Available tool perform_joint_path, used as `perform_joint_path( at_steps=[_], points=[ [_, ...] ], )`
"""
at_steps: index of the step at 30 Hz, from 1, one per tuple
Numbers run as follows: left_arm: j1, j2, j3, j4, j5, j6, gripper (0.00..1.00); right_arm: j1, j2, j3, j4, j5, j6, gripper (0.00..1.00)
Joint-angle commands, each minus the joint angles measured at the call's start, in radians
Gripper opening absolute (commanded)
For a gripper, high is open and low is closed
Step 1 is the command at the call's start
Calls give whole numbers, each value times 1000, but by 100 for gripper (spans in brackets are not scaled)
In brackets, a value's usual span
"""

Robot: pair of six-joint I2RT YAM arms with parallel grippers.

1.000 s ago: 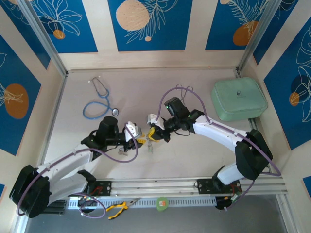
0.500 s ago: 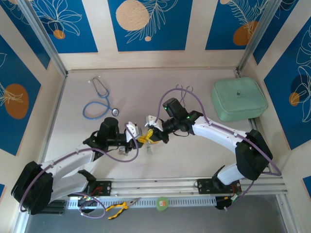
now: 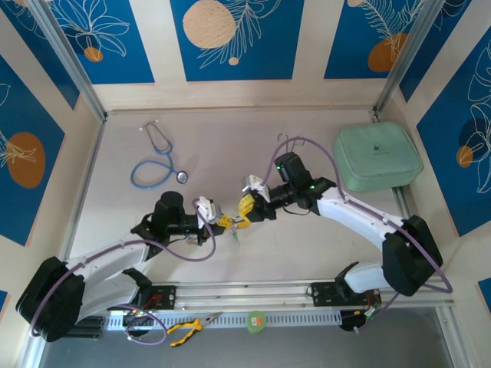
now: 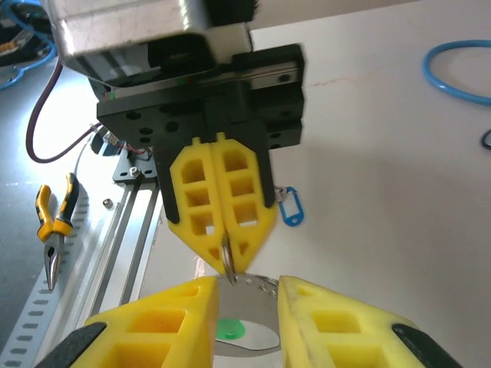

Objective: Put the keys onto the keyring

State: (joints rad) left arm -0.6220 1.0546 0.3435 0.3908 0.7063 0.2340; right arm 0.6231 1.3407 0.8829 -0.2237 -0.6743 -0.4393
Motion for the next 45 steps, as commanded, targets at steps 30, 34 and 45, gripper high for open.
perform_joint_path(
  at_steps=[30, 34, 45],
  points=[
    [-36, -103, -17, 24, -104, 20, 33, 133, 21, -12, 0, 154, -105, 0],
    [-36, -192, 9, -164, -132, 61, 27, 161, 41, 96, -236, 298, -171, 0],
    [-40, -174, 61, -231, -120, 103, 27, 235, 150, 317, -486, 431, -187, 0]
  ],
)
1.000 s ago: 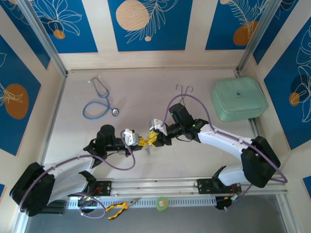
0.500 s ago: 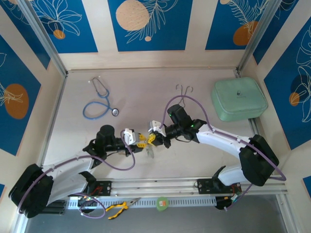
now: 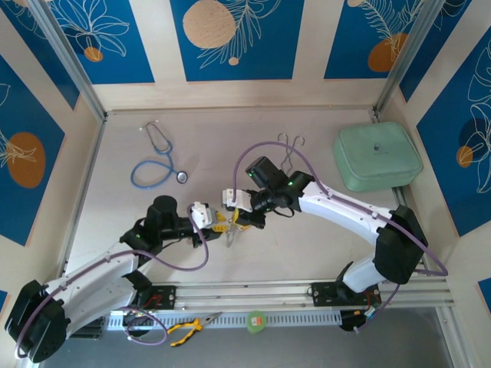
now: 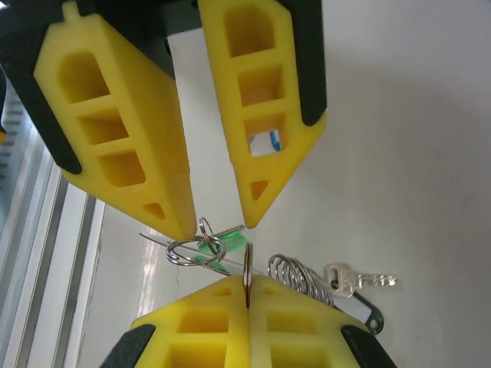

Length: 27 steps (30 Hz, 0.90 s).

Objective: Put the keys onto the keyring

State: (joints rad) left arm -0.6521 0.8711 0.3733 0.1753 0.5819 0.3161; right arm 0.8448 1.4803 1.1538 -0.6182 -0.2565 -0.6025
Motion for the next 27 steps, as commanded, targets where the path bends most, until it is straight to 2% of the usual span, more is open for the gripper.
perform_joint_path(
  at_steps=[1, 15, 22, 23, 27],
  points=[
    [-10, 16, 32, -7, 3, 20, 26, 19, 13, 54, -93, 7, -30, 0],
    [-9, 79, 28, 99, 25, -18, 25, 41, 38, 93, -88, -26, -47, 0],
    [-9, 77, 19, 124, 47, -32, 3, 40, 32, 76, -44, -53, -10, 0],
    [-9, 77, 16, 132, 51, -36, 0, 34, 25, 64, -30, -63, -1, 1],
    [-10, 83, -19, 212, 74, -89, 0, -45, -64, -50, 131, -212, 98, 21]
  ],
)
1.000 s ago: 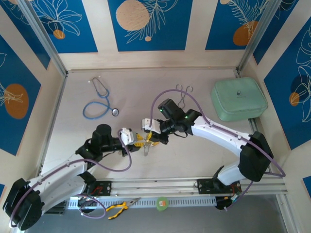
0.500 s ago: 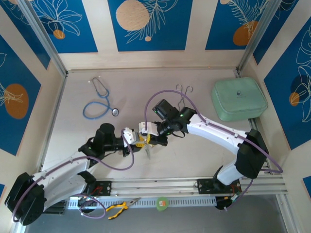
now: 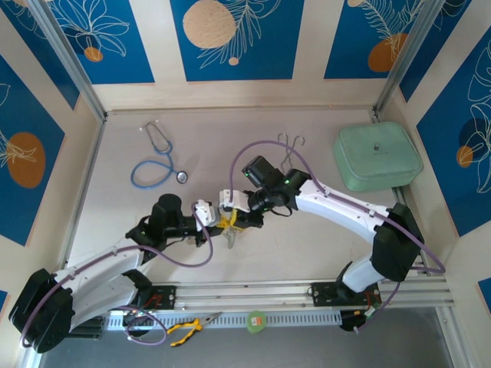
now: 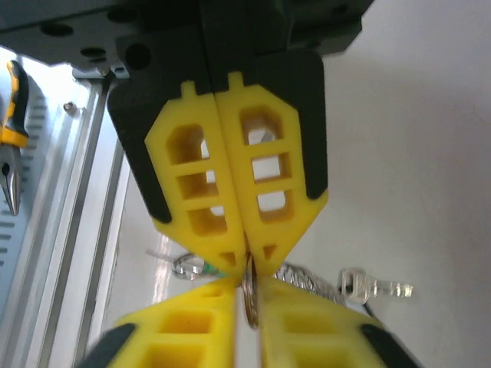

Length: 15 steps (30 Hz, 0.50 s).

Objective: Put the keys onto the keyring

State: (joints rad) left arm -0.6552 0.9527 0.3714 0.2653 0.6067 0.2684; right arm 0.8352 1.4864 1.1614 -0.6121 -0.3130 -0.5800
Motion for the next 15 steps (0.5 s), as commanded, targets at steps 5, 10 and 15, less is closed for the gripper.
perform_joint_path(
  at_steps=[5, 10, 15],
  points=[
    [-6, 28, -90, 313, 67, -128, 0, -132, -176, -242, 344, -291, 170, 25],
    [-6, 76, -112, 414, 90, -159, 0, -137, -187, -331, 450, -317, 194, 24],
    [-7, 99, -120, 454, 96, -172, 0, -124, -172, -339, 459, -269, 182, 24]
  ],
)
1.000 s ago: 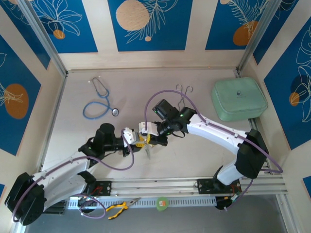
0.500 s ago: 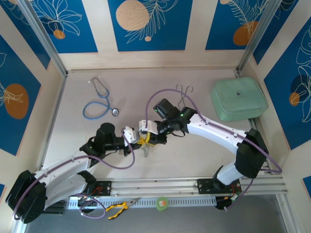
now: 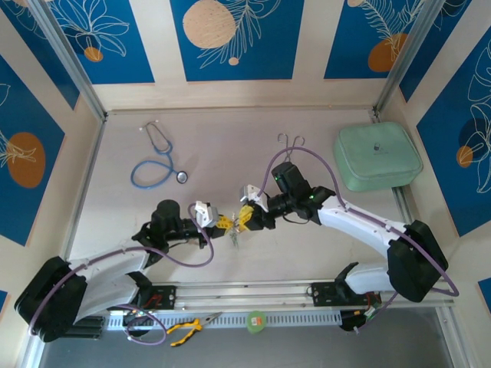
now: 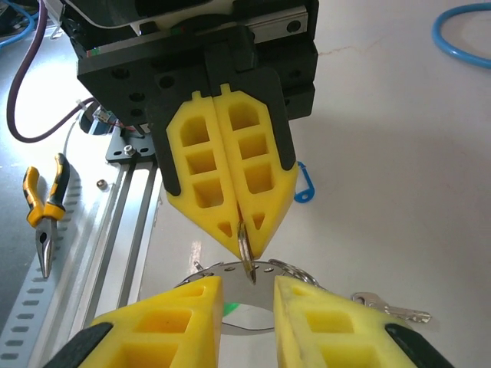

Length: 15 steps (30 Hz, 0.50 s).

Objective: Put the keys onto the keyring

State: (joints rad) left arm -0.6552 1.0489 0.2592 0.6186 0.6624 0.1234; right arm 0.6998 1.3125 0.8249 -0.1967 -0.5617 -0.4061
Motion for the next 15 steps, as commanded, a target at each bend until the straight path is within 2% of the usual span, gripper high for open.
perform_joint_path(
  at_steps=[1, 8, 10, 12, 13, 14, 15],
  points=[
    [-6, 4, -8, 99, 40, -26, 0, 15, 7, -1, 39, -18, 2, 24],
    [-7, -1, -5, 101, 46, -28, 0, 36, 41, 18, 52, -16, -6, 19],
    [-6, -1, -5, 98, 48, -28, 0, 38, 45, 21, 62, -13, -3, 13],
    [-7, -5, -5, 92, 48, -28, 0, 40, 47, 26, 60, -7, -3, 2],
    [-6, -8, -5, 83, 45, -27, 0, 42, 45, 29, 52, -3, -6, 0],
    [-6, -13, -3, 69, 38, -27, 3, 44, 42, 33, 38, 4, -11, 0],
    [-6, -22, 1, 45, 22, -23, 19, 47, 39, 42, 15, 21, -24, 0]
  ],
)
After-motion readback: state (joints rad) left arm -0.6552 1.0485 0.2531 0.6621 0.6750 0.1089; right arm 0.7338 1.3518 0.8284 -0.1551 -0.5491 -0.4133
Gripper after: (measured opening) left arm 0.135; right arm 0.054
